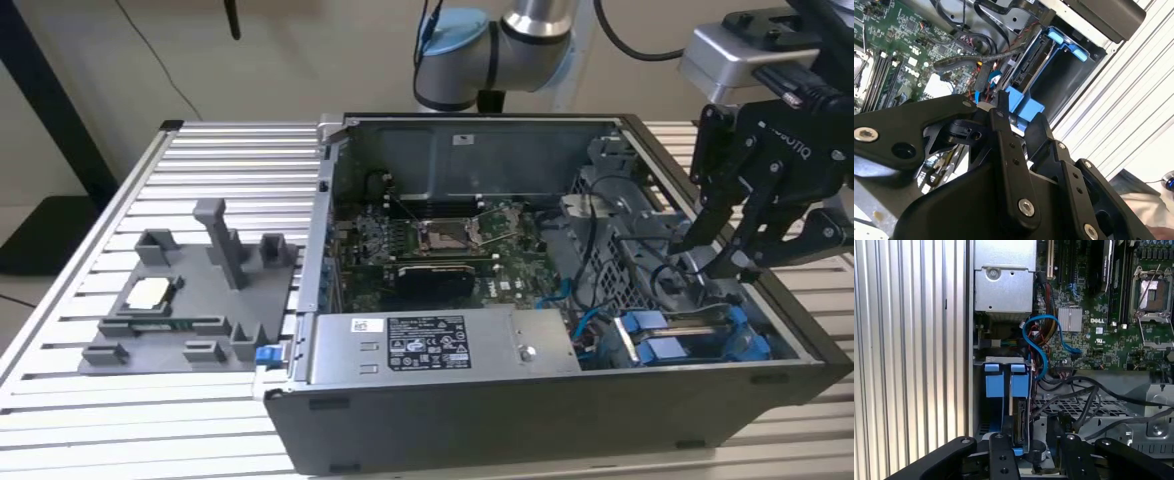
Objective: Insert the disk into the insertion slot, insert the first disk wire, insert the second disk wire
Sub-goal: 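Insert the first disk wire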
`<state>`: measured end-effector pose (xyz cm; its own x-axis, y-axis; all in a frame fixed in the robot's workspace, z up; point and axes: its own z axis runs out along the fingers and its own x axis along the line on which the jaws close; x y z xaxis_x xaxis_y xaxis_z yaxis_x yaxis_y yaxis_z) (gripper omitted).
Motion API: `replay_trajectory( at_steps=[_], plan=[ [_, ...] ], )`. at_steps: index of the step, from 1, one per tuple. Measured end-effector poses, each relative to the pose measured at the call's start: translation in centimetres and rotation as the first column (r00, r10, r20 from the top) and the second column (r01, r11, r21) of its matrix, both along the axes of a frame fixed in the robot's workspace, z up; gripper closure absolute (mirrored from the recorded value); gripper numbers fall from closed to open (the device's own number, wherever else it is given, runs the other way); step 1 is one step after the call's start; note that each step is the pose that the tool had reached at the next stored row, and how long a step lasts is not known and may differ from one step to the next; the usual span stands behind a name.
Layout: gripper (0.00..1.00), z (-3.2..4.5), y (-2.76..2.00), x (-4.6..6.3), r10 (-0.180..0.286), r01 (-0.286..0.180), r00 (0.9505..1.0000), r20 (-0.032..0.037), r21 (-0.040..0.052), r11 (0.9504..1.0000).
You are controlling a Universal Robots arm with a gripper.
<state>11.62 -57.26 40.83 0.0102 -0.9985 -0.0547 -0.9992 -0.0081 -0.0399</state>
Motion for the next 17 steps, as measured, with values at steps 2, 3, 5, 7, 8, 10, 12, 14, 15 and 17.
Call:
replay_trajectory(
  at_steps=[2,3,5,7,8,10,12,14,15,17],
  plan=[
    [0.59,-0.07,0.17,0.0,0.0,0.0,1.0,0.0,0.0002,1.0],
    [0.59,-0.11,0.34,0.0,0.0,0.0,1.0,0.0001,0.0002,1.0],
    [0.59,-0.16,0.59,0.0,0.0,0.0,1.0,0.0004,0.0003,1.0],
    [0.59,-0.21,0.78,0.0,0.0,0.0,1.0,0.0005,0.0002,1.0],
    [0.59,-0.23,0.85,0.0,0.0,0.0,1.0,0.0006,0.0004,1.0],
    [0.59,-0.24,0.87,0.0,0.0,0.0,1.0,0.0006,0.0003,1.0],
    [0.59,-0.24,0.89,0.0,0.0,0.0,1.0,0.0006,0.0002,1.0],
    [0.59,-0.35,1.07,0.0,0.0,0.0,1.0,0.0055,0.0,1.0],
    [0.59,-0.44,1.19,-0.1,0.0,0.0,1.0,0.0092,0.0003,1.0],
    [0.59,-0.59,1.5,-0.1,0.0,0.0,0.9999,0.0152,0.0009,1.0]
  ],
)
